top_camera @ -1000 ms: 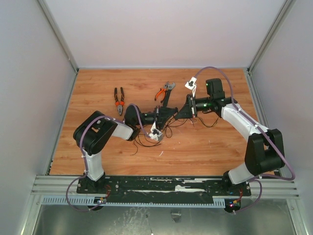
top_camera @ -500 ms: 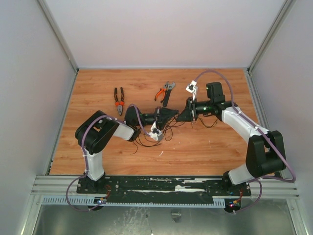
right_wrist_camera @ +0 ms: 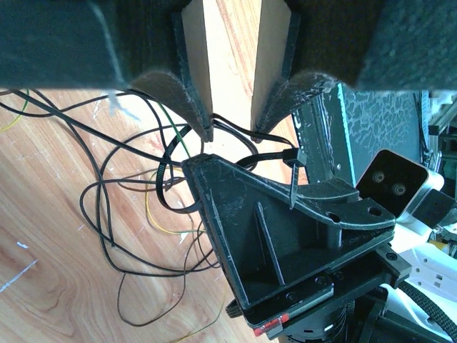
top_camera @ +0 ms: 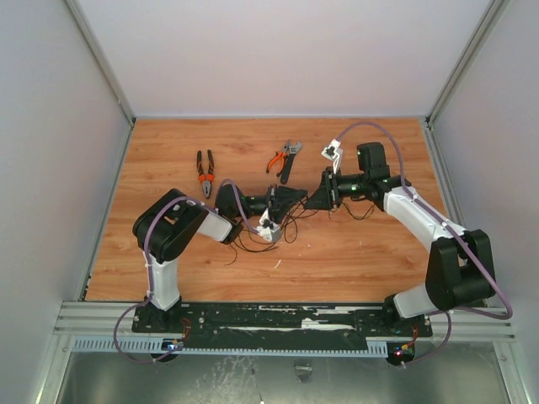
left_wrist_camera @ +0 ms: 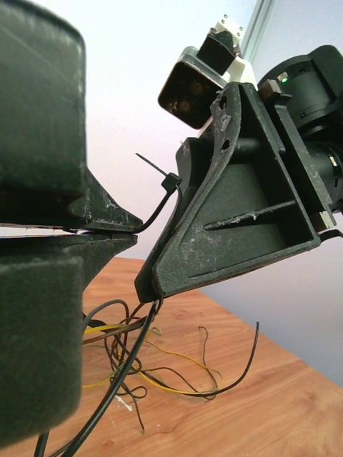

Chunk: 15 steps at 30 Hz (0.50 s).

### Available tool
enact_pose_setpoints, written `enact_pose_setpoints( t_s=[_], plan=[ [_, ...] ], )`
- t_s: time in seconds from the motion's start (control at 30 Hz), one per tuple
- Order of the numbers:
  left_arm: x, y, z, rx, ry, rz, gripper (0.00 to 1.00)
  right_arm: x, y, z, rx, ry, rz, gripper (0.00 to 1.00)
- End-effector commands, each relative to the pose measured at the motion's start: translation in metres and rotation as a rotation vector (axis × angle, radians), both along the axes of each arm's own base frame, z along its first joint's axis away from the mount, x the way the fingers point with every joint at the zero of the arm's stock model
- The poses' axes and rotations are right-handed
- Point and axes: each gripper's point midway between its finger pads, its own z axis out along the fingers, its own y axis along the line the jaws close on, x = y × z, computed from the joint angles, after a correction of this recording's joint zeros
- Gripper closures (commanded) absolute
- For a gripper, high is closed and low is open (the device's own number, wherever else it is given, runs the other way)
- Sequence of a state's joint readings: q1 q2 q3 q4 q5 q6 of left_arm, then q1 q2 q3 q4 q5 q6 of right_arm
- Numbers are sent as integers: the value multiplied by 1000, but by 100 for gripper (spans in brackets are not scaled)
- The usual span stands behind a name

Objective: Zip-tie the wires
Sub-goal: Tie the cable at the center of the board.

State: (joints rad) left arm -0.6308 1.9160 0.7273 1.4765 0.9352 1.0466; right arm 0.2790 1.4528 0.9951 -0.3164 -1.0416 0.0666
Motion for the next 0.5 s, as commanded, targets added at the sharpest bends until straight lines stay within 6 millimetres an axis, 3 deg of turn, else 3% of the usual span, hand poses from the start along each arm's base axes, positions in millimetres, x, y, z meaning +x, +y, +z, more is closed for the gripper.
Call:
enact_pose_setpoints(
  t_s=[0.0,0.47],
  plan=[
    [-6,-3,5,-33,-2,-22,100,2,-2,6,-1,-66,-11,70],
    [-6,-1,7,-51,27,-19,100,4,-4,-2,-27,-88,-36,52]
  ],
)
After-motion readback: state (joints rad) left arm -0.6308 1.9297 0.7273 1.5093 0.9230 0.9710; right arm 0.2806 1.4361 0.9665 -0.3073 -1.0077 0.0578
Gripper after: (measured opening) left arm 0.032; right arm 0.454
